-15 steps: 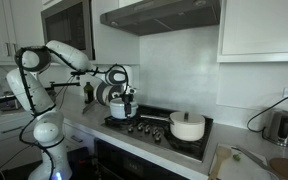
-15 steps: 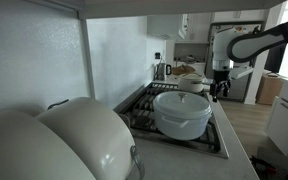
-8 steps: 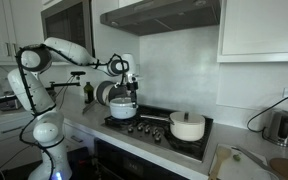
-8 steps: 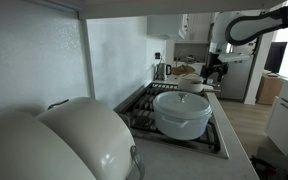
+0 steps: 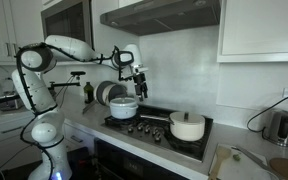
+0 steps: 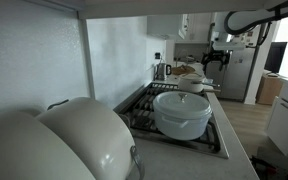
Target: Move the pot at the right to the left then remove the lid on the pot on the right and place it on the stove
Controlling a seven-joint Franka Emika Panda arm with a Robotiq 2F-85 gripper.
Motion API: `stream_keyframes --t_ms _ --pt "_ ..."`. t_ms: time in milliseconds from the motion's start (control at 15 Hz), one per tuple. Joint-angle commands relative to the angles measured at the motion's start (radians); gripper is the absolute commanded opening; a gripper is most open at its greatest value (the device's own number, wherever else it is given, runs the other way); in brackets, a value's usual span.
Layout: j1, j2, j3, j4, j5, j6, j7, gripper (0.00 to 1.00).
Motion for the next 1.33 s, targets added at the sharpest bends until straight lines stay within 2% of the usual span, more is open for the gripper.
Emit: stream_keyframes --t_ms 0,200,667,933,1267 --pt "-0.015 0.048 -0.034 0.088 -0.013 -0.070 0.016 1.00" --pt "-0.013 0.091 -0.074 0.134 0.007 -0.085 -0.035 1.00" --pt "-0.004 0.242 -0.136 0.248 0.098 -0.065 -0.271 1.00" --pt "-0.005 0.332 -0.153 0.316 0.184 -0.102 -0.403 1.00" --pt "-0.019 0.400 -0.174 0.379 0.203 -0.174 -0.551 1.00"
